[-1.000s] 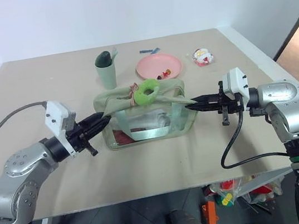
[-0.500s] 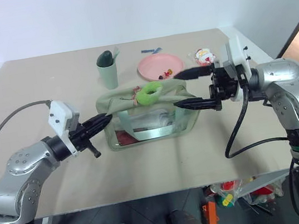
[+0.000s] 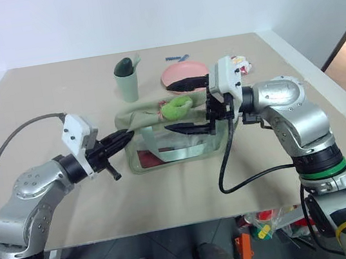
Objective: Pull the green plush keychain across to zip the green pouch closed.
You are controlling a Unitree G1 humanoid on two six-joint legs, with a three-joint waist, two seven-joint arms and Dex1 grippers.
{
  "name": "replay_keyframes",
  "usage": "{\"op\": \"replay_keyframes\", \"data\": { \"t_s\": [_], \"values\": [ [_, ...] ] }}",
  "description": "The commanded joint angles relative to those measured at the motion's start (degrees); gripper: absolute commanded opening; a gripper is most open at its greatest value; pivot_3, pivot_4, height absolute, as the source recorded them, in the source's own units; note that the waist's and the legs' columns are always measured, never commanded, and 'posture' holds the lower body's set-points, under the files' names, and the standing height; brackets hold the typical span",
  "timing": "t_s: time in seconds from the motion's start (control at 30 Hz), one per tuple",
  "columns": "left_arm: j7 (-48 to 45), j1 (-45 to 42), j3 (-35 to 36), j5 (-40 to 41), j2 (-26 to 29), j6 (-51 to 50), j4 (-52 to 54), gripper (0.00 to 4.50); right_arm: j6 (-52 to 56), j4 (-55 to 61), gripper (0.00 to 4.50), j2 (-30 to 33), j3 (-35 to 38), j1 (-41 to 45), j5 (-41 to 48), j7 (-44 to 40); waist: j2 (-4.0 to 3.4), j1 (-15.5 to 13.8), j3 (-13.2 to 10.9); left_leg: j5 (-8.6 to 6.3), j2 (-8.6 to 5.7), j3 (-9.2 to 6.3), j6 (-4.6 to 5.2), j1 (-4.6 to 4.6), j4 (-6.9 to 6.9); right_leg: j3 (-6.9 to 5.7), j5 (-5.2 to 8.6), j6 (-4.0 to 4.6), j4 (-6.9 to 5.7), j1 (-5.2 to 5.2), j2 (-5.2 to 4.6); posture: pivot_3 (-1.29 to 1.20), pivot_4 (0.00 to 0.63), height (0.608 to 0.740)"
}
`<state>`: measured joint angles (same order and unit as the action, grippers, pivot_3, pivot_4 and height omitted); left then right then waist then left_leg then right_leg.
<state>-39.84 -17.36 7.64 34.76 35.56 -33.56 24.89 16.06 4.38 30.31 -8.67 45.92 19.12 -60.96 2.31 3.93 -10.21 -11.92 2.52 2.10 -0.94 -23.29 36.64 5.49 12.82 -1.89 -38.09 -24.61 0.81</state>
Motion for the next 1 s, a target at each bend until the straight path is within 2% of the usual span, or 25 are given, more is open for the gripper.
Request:
{"op": "replay_keyframes", "data": {
  "t_s": [0.03, 0.33, 0.67, 0.77, 0.9, 1.0],
  "values": [
    [0.0, -0.6, -1.2, -0.5, -0.5, 0.8, 0.6, 0.00, -2.0, -0.3, 3.30, -0.2, 0.7, 1.4, -0.6, -0.3, 0.00, -0.1, 0.0, 0.00, 0.00, -0.01, 0.00, -0.01, 0.00, -0.01, 0.00, 0.00, 0.00, 0.00, 0.00, 0.00, 0.150, 0.740],
    [0.3, -0.1, -1.9, -1.9, -0.9, 1.2, 0.7, 0.00, -1.9, 0.1, 0.11, 0.0, 1.0, 0.0, 0.5, -2.1, 0.00, -0.3, 0.0, 0.00, -0.01, -0.02, 0.00, 0.00, 0.01, -0.02, 0.00, 0.00, 0.00, 0.02, -0.02, 0.00, 0.150, 0.740],
    [0.3, -0.7, -2.6, -2.5, -1.4, 1.8, 0.4, 0.00, -2.2, 1.1, 0.03, 0.3, 1.7, 0.2, 1.0, -2.4, 0.00, -1.1, 0.0, 0.00, 0.00, -0.01, 0.00, 0.01, 0.01, -0.03, 0.00, 0.00, 0.00, 0.02, -0.01, 0.00, 0.150, 0.740],
    [1.1, -1.2, -2.5, -2.2, -2.2, 1.6, 0.5, 0.00, -3.9, 1.2, 0.03, 0.6, 3.8, 0.7, 1.9, -2.1, 0.00, -1.2, 0.0, 0.00, 0.00, -0.01, 0.00, 0.01, 0.01, -0.03, 0.00, 0.00, 0.00, 0.01, -0.01, 0.00, 0.150, 0.740],
    [1.8, -1.8, -2.4, -2.6, -2.6, 1.3, 0.7, 0.00, -7.3, -1.0, 0.03, 3.4, 7.5, 2.2, 1.2, -1.9, 0.00, -1.4, 0.0, 0.00, -0.04, -0.02, 0.00, -0.04, 0.01, -0.05, 0.02, -0.02, 0.02, 0.01, -0.05, 0.00, 0.150, 0.740],
    [4.5, -3.0, -1.9, -3.6, -3.4, 1.1, 0.8, 0.00, -10.6, -4.7, 0.03, 9.2, 11.5, 2.7, -0.6, -2.2, 0.00, -1.5, 0.0, 0.00, -0.13, -0.01, 0.00, -0.05, 0.01, -0.03, 0.04, -0.07, 0.04, 0.02, -0.13, 0.00, 0.150, 0.740]
  ]
}}
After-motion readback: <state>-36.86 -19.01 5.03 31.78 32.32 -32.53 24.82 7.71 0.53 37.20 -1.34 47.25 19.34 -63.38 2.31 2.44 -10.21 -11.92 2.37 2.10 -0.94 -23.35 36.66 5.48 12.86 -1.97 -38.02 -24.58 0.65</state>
